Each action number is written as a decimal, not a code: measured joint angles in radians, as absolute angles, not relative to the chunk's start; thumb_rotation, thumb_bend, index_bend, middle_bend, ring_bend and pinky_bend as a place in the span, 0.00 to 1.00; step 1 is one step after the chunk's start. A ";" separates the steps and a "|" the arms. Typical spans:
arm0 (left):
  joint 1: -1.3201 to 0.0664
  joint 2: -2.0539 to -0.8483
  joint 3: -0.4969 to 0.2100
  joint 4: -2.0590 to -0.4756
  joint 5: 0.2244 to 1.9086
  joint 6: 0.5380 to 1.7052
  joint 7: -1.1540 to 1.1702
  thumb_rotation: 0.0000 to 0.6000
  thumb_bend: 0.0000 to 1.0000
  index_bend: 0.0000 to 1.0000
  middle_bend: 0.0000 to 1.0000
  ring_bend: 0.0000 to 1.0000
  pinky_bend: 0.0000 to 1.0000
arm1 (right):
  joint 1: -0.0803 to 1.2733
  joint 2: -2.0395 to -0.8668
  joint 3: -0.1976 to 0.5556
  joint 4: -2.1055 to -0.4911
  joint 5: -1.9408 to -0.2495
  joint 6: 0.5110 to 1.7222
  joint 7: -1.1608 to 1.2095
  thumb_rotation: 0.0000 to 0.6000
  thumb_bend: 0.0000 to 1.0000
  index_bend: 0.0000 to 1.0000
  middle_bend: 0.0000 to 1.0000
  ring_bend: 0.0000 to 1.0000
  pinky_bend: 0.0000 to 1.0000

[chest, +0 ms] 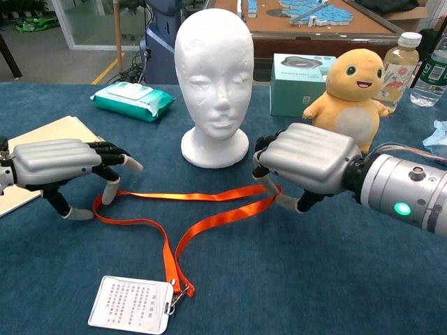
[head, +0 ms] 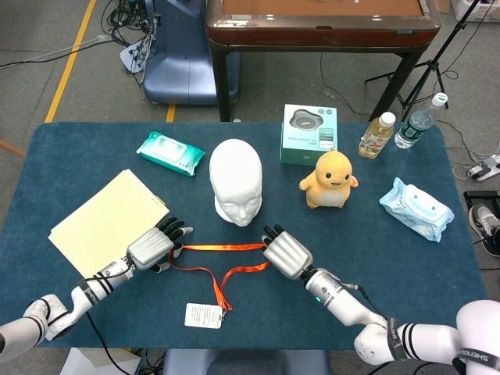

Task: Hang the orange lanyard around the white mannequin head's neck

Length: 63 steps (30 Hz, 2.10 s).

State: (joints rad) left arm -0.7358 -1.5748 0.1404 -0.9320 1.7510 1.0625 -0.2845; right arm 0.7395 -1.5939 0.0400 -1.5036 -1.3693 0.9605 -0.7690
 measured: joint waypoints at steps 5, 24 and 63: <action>-0.736 -1.575 0.143 -0.931 1.748 1.063 -0.283 1.00 0.24 0.53 0.09 0.03 0.01 | 0.741 -1.597 0.038 -1.499 -1.370 0.959 -0.764 1.00 0.45 0.62 0.35 0.15 0.26; -0.738 -1.597 0.146 -0.911 1.733 1.048 -0.292 1.00 0.25 0.59 0.09 0.03 0.01 | 0.739 -1.599 0.035 -1.489 -1.367 0.961 -0.759 1.00 0.45 0.62 0.35 0.15 0.26; -0.703 -1.498 0.130 -1.047 1.715 1.150 -0.305 1.00 0.32 0.64 0.13 0.04 0.01 | 0.730 -1.566 0.022 -1.534 -1.444 1.009 -0.723 1.00 0.45 0.62 0.35 0.15 0.24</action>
State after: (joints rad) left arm -0.7029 -1.4976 0.1301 -1.0468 1.7147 1.1502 -0.3054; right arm 0.7301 -1.5657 0.0222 -1.5339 -1.4443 1.0093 -0.7228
